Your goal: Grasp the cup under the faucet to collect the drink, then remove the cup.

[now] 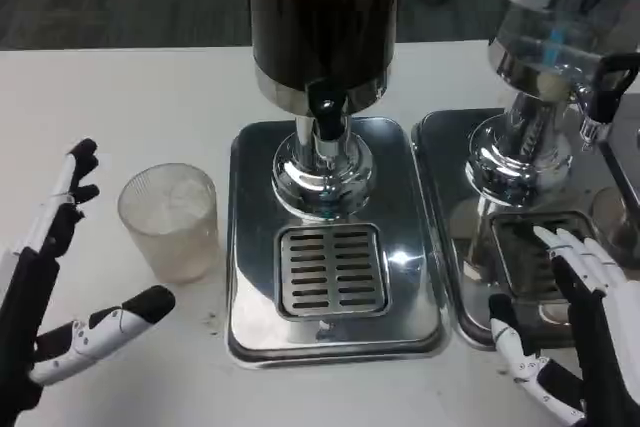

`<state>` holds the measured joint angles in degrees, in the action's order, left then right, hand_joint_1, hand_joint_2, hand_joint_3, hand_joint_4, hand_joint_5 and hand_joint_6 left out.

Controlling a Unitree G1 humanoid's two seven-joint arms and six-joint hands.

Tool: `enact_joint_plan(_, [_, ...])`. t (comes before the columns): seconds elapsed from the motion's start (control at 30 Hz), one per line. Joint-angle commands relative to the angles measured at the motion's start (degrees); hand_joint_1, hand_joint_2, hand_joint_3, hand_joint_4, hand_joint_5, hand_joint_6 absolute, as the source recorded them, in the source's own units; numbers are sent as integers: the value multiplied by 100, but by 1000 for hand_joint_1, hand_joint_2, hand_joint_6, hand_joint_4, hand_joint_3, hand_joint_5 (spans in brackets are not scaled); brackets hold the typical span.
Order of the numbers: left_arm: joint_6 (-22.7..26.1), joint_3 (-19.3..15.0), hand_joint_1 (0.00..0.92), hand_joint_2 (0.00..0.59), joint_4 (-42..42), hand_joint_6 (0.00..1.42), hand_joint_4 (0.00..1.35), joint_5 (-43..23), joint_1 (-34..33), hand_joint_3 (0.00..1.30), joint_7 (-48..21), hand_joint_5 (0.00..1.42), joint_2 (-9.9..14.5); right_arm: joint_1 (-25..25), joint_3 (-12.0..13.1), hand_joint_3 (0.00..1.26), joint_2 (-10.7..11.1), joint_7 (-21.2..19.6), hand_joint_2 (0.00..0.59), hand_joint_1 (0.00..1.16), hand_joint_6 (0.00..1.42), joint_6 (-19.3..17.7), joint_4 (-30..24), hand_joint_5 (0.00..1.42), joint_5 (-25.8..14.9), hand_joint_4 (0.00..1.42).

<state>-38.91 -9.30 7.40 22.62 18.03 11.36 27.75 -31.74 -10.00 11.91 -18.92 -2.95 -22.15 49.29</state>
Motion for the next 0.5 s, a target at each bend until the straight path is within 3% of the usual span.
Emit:
enact_joint_plan(0.03, [21, -42, 76, 19, 209, 264, 41, -140, -242, 9, -129, 175, 50, 27, -25, 231, -52, -75, 437, 431, 251, 15, 96, 122, 19, 168])
enact_joint_plan(0.3, [276, 39, 107, 18, 297, 302, 76, -303, -587, 52, -455, 209, 35, 59, 62, 236, 22, -44, 437, 431, 251, -78, 174, 129, -107, 173])
enact_joint_plan(0.5, [574, 118, 149, 20, 444, 330, 131, -426, -869, 85, -881, 260, 157, 78, 57, 237, 31, -2, 437, 431, 251, -55, 153, 132, -140, 177])
